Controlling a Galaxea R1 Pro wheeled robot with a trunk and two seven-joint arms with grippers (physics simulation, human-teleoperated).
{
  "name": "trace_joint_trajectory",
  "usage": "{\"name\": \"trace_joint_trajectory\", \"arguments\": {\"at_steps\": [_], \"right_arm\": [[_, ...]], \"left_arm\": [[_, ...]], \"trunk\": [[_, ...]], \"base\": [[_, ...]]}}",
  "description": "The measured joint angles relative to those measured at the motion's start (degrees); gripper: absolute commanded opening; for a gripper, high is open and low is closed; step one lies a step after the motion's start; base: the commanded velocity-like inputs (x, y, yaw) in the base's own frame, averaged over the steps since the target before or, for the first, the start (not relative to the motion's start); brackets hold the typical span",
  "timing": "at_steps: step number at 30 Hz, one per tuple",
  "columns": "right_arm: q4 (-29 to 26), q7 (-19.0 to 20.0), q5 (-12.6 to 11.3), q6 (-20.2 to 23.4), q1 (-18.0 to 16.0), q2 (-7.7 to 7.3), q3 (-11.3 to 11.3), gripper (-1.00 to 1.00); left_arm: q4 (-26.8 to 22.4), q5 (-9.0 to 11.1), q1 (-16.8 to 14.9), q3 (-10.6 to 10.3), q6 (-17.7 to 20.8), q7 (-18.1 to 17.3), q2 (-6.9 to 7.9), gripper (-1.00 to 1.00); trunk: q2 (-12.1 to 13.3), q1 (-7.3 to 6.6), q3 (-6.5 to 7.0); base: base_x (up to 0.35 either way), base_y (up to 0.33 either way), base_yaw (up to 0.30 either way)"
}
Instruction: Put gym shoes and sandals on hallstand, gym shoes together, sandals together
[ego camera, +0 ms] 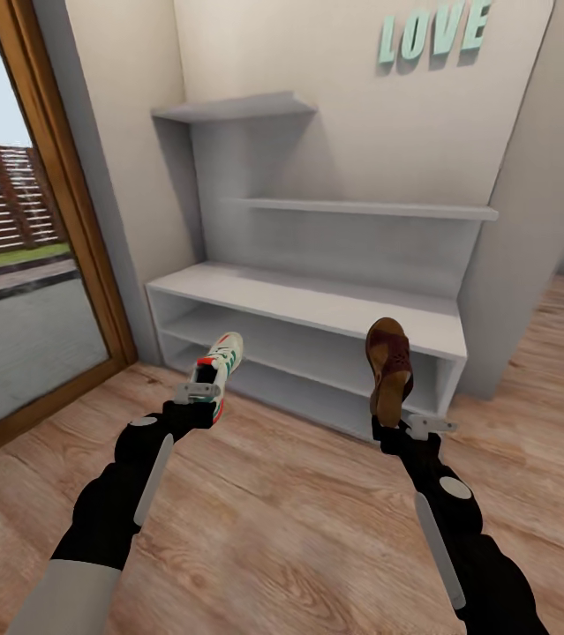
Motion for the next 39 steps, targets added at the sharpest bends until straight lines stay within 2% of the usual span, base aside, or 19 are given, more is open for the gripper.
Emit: {"name": "trace_joint_trajectory", "arguments": {"at_steps": [17, 32, 39], "right_arm": [[0.0, 0.0, 0.0, 0.0, 0.0, -0.02, 0.0, -1.00], [0.0, 0.0, 0.0, 0.0, 0.0, -0.01, 0.0, -1.00], [0.0, 0.0, 0.0, 0.0, 0.0, -0.01, 0.0, -1.00]], "left_arm": [[0.0, 0.0, 0.0, 0.0, 0.0, 0.0, 0.01, -1.00], [0.0, 0.0, 0.0, 0.0, 0.0, 0.0, 0.00, -1.00], [0.0, 0.0, 0.0, 0.0, 0.0, 0.0, 0.01, -1.00]], "trunk": [[0.0, 0.00, 0.38], [0.0, 0.00, 0.72], [0.0, 0.00, 0.77]], "base": [[0.001, 0.047, -0.295], [0.000, 0.291, -0.292], [0.000, 0.308, -0.079]]}}
